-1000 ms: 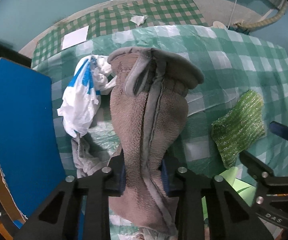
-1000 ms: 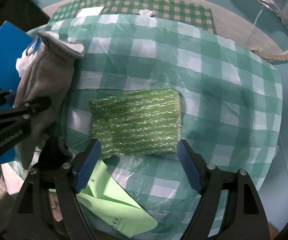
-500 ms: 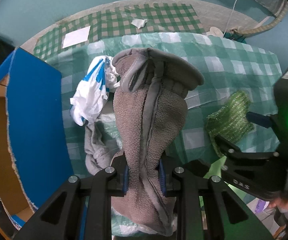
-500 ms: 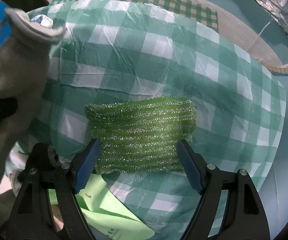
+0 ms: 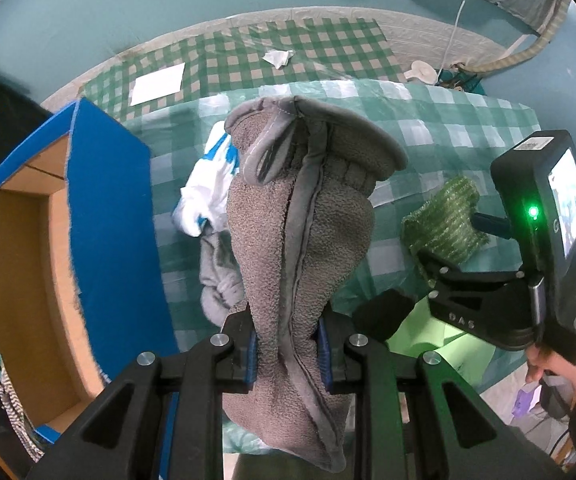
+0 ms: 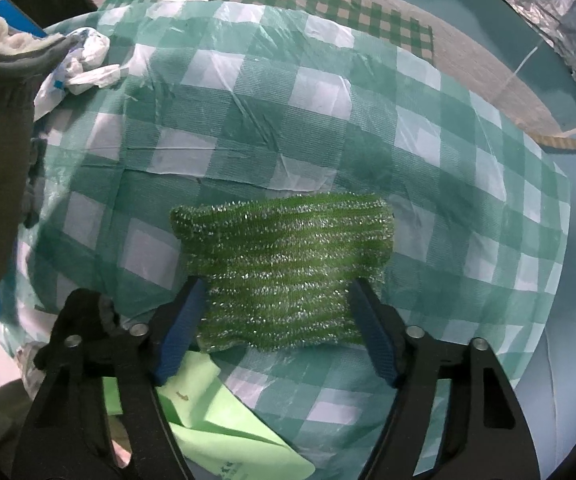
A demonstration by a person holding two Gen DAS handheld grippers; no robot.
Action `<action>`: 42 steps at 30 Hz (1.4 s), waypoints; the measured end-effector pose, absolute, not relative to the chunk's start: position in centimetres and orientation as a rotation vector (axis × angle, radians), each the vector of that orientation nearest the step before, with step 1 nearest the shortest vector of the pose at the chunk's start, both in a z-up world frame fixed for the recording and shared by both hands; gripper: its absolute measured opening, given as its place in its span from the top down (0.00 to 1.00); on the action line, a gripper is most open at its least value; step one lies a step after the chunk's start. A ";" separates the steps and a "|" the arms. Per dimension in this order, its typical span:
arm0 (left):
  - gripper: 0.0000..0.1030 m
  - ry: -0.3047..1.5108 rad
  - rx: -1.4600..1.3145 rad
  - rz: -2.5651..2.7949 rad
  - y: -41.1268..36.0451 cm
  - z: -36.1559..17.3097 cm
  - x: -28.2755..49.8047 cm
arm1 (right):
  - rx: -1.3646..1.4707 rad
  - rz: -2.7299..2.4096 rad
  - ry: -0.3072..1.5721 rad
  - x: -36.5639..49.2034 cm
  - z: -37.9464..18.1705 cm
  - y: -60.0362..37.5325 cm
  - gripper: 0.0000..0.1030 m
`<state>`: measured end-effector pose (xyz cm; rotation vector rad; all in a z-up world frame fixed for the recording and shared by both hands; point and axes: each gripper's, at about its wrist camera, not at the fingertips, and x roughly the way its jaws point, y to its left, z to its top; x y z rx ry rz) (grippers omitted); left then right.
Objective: Organize soft objects
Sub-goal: 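Lift the grey glove with the left tool while the right tool lifts the green pad toward the box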
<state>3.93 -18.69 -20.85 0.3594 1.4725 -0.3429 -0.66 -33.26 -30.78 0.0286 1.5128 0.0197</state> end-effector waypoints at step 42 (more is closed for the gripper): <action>0.77 1.379 0.319 -0.315 -12.5 -14.6 2.8 | 0.103 0.020 1.406 -1.8 -20.1 -30.6 0.88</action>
